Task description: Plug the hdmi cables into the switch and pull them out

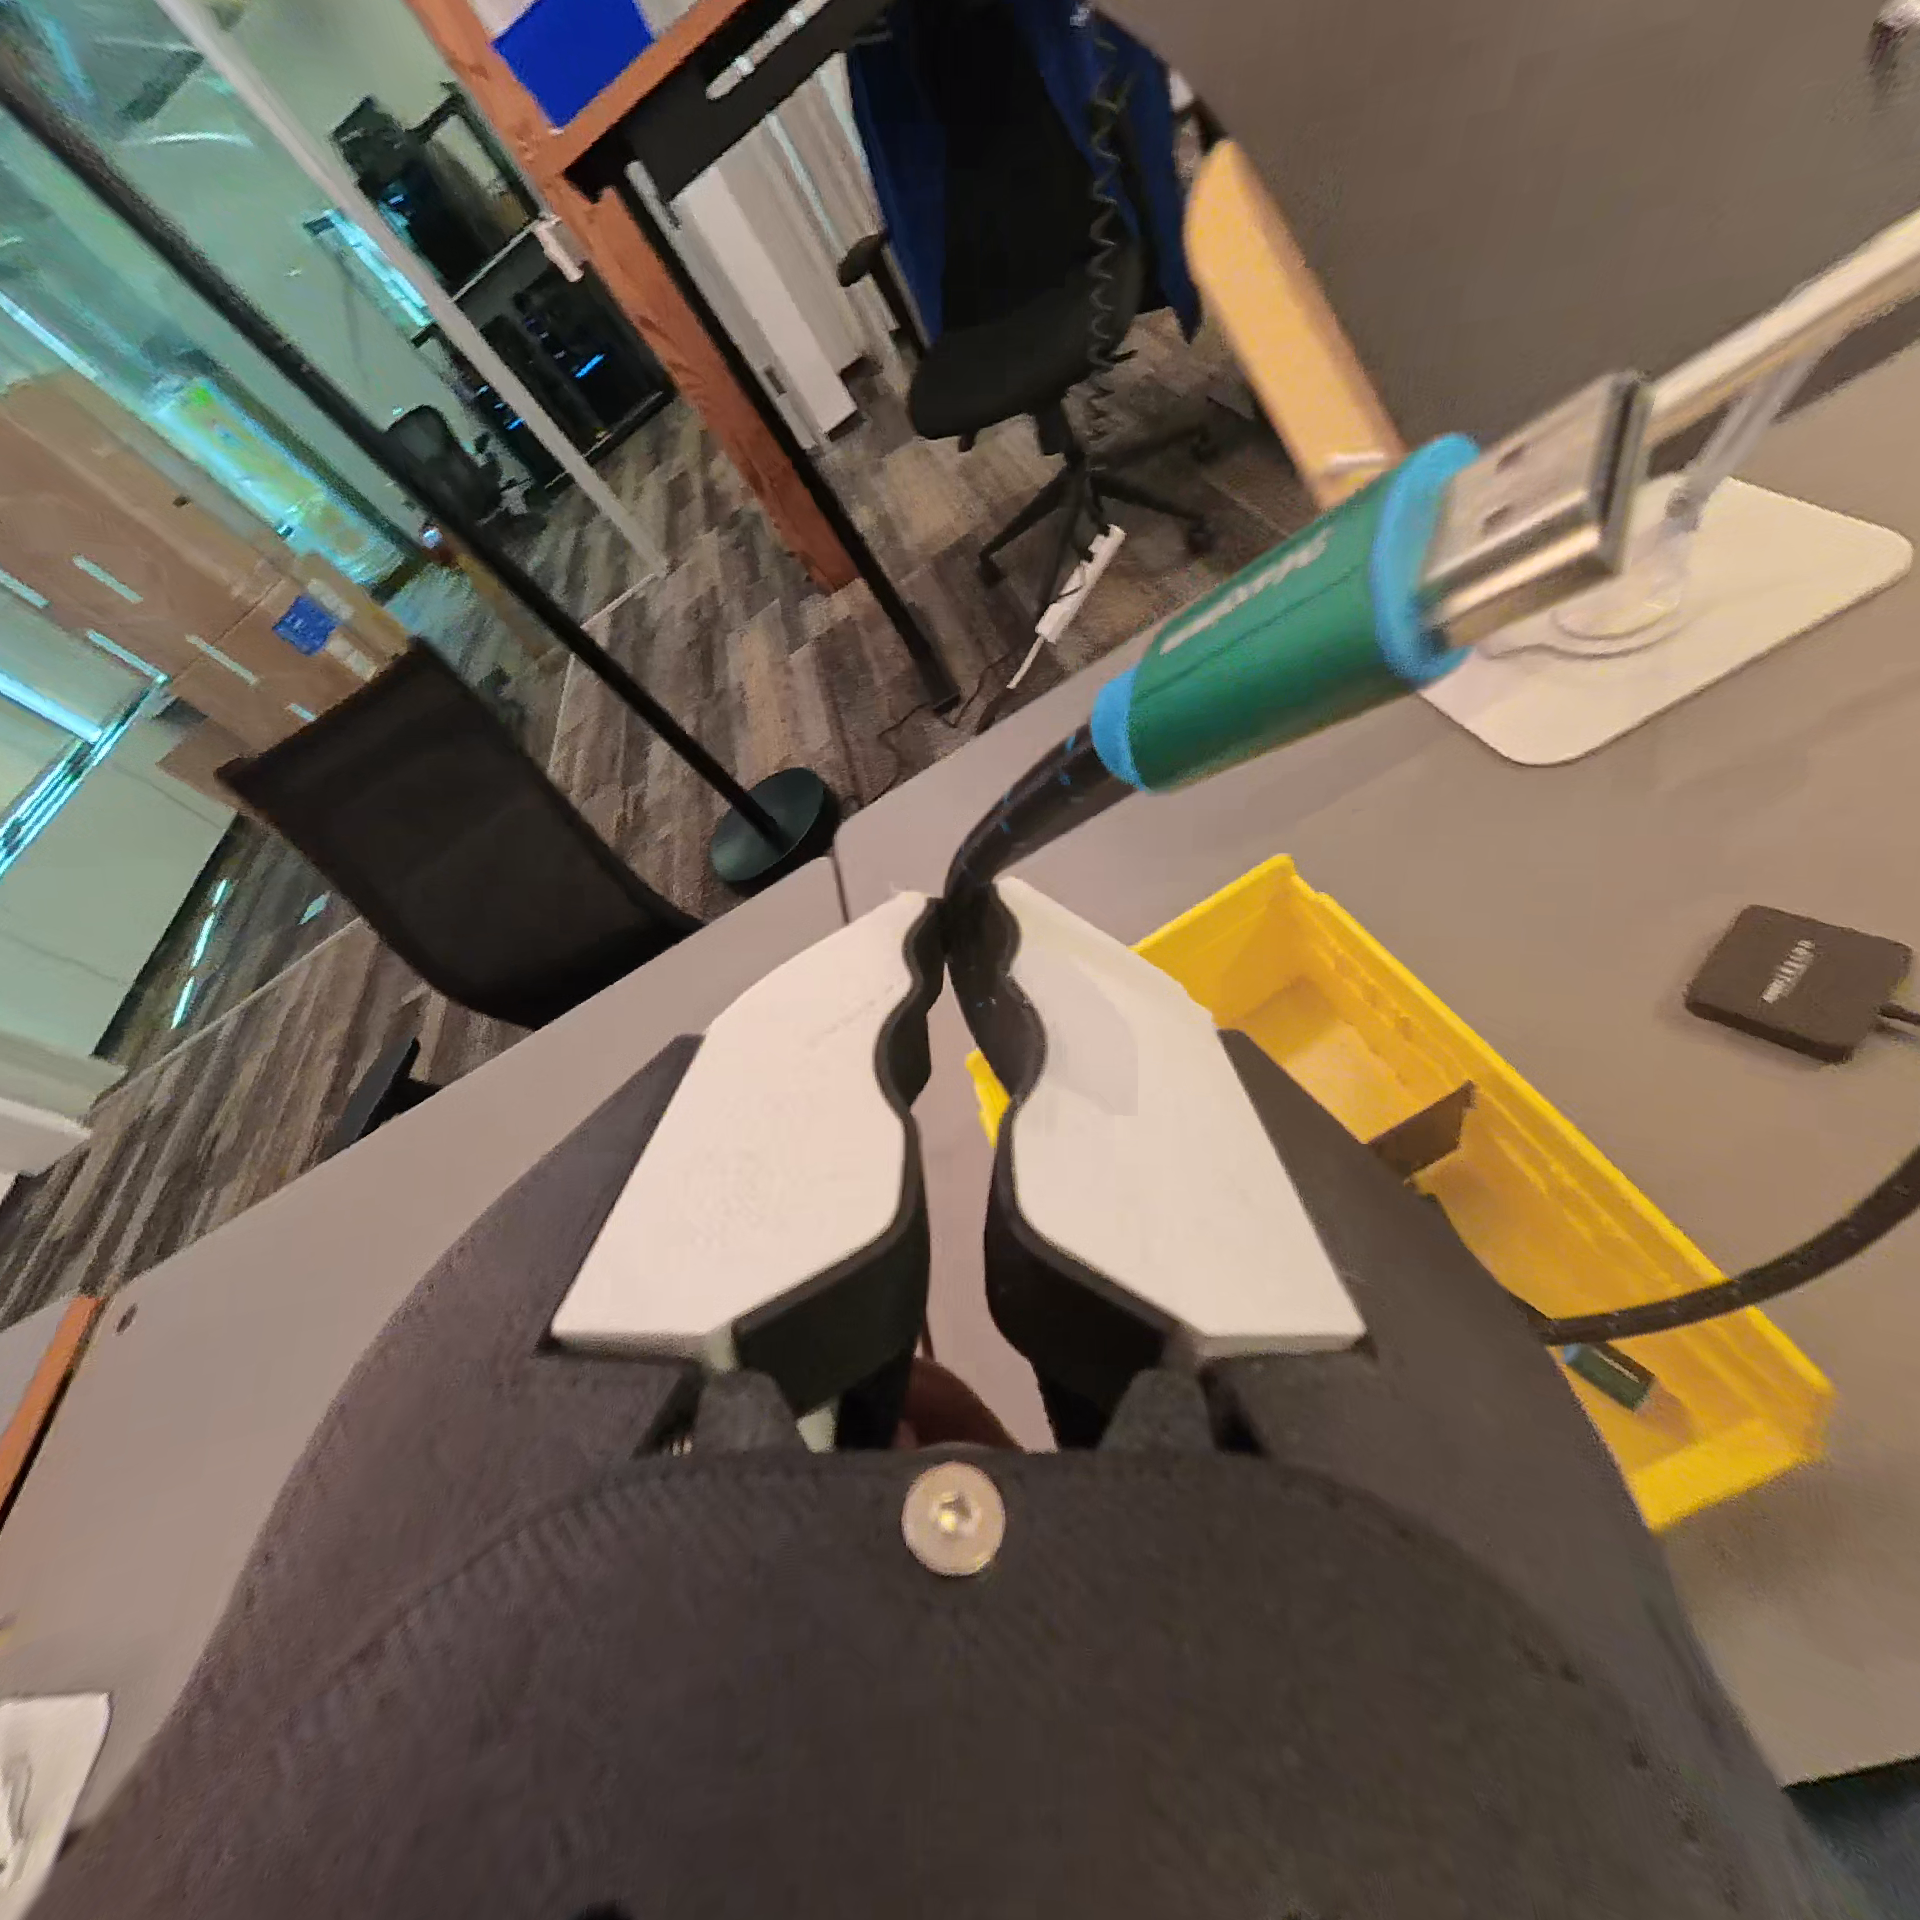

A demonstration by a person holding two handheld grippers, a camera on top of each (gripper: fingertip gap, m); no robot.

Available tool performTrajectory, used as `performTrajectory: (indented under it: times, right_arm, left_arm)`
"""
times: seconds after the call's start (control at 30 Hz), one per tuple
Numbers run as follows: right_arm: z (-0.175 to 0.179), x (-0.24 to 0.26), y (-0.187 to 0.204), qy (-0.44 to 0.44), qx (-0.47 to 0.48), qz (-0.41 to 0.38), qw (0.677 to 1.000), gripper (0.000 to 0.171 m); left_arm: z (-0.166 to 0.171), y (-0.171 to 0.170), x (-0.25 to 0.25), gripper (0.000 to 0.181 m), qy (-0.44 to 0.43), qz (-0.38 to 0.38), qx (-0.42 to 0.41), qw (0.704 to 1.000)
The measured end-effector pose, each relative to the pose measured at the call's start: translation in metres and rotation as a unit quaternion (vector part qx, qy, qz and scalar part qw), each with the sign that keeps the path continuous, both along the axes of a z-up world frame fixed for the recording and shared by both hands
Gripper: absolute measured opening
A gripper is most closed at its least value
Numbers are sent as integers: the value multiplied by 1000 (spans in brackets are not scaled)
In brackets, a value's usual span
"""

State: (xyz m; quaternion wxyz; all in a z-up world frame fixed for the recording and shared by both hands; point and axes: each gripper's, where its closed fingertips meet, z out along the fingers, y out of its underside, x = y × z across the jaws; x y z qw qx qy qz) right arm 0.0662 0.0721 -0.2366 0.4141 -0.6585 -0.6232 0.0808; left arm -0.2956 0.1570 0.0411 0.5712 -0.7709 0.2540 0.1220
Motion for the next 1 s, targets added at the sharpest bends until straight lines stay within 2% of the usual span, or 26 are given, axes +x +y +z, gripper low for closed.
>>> performTrajectory:
  times: [0.2, 0.33, 0.5, 0.77, 0.9, 1.0]
  right_arm:
    - [0, 2, 2, 3, -2, -5, 1000, 28]
    - [8, 1, 8, 35, -5, -19, 999, 28]
    - [23, -5, 18, 70, 8, -39, 997, 28]
    - [44, -19, 33, 123, 18, -52, 991, 29]
    - [41, -26, 38, 137, -5, -51, 989, 31]
    - [34, -33, 45, 140, -29, -54, 988, 35]
  left_arm:
    - [-36, 3, 96, 6, 10, -101, -28, 994]
    - [-63, 6, 156, 6, 11, -163, -49, 985]
    - [-101, 13, 207, 6, 54, -201, -44, 977]
    - [-163, 20, 226, 5, 185, -184, -48, 964]
    - [-191, 25, 219, 5, 247, -166, -55, 953]
    - [-208, 26, 217, 5, 260, -165, -63, 949]
